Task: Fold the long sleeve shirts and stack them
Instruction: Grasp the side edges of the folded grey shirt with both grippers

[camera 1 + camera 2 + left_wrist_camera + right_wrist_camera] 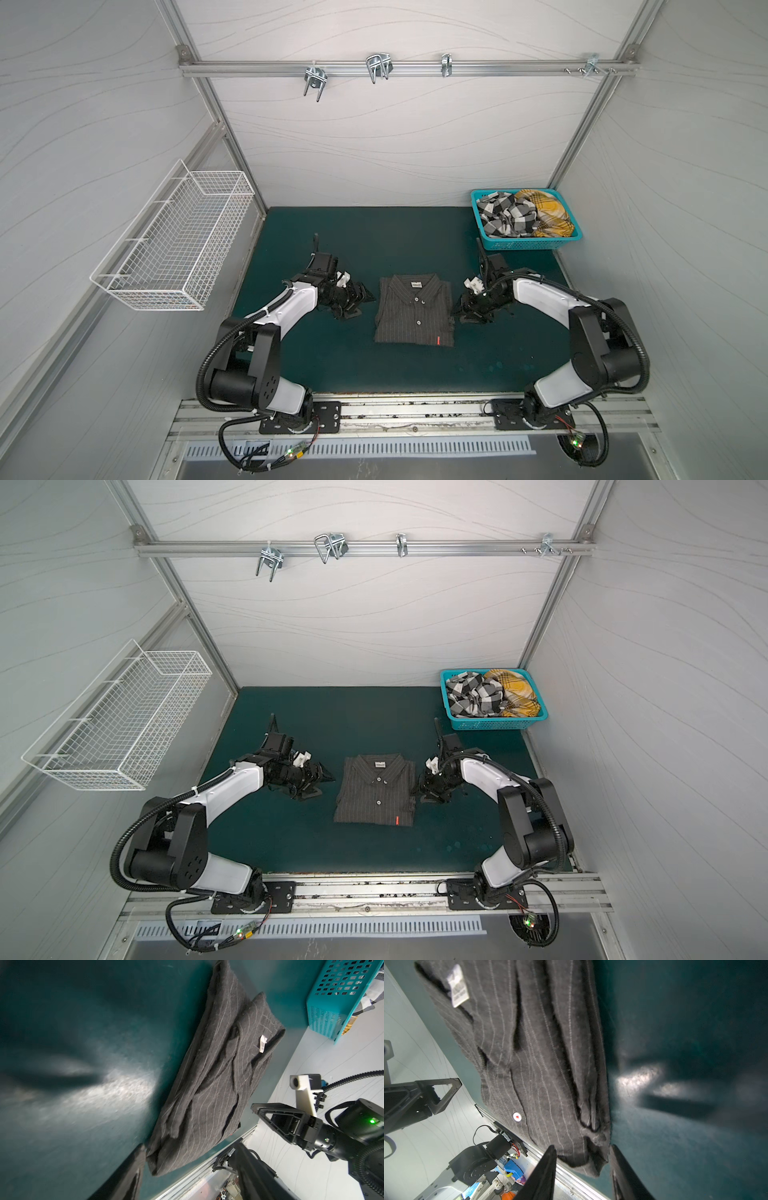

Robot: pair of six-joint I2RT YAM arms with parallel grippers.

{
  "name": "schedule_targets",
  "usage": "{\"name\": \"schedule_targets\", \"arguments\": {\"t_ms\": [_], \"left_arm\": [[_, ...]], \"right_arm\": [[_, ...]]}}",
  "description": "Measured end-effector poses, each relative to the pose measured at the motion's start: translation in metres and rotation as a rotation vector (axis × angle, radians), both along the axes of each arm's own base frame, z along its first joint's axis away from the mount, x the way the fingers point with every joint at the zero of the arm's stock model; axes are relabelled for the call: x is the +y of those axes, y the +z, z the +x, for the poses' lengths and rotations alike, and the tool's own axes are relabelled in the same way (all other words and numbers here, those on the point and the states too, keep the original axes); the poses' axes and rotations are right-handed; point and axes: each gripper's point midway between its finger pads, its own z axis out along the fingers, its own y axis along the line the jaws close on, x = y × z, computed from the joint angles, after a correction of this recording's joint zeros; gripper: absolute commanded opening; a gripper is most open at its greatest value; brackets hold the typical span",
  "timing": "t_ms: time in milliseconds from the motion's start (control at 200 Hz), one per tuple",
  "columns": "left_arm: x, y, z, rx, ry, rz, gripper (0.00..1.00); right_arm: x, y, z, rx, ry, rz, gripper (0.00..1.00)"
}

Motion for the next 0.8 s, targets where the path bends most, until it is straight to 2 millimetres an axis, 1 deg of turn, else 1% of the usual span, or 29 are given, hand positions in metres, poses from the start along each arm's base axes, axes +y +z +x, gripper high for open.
{"name": "schedule_targets", "arguments": {"t_ms": [60, 165, 255, 320, 445, 525, 765, 795], "left_arm": [[-0.008, -0.007, -0.001, 0.006, -0.022, -0.004, 0.7], [-0.022, -0.024, -0.006, 0.038, -0.057, -0.007, 0.68], [-0.027, -0.038, -0.011, 0.067, -0.068, -0.004, 0.67], [-0.026, -0.046, -0.013, 0.086, -0.066, 0.006, 0.66], [-0.027, -0.049, -0.009, 0.079, -0.067, 0.007, 0.59], [-0.028, -0.051, -0.005, 0.077, -0.069, 0.003, 0.52], [-0.039, -0.055, 0.001, 0.086, -0.086, -0.025, 0.4], [-0.04, -0.055, 0.001, 0.085, -0.089, -0.024, 0.37]], "right_arm": [[0.0, -0.003, 0.001, 0.005, -0.002, -0.001, 0.42], [0.002, -0.007, 0.003, 0.009, -0.007, 0.0, 0.4], [0.002, -0.01, 0.005, 0.012, -0.009, 0.001, 0.39], [0.003, -0.012, 0.006, 0.016, -0.009, 0.002, 0.38], [0.003, -0.016, 0.006, 0.023, -0.008, 0.0, 0.37], [0.003, -0.018, 0.006, 0.025, -0.008, -0.001, 0.37], [0.002, -0.021, 0.002, 0.032, -0.009, -0.003, 0.36], [0.002, -0.021, 0.002, 0.032, -0.009, -0.003, 0.36]]}}
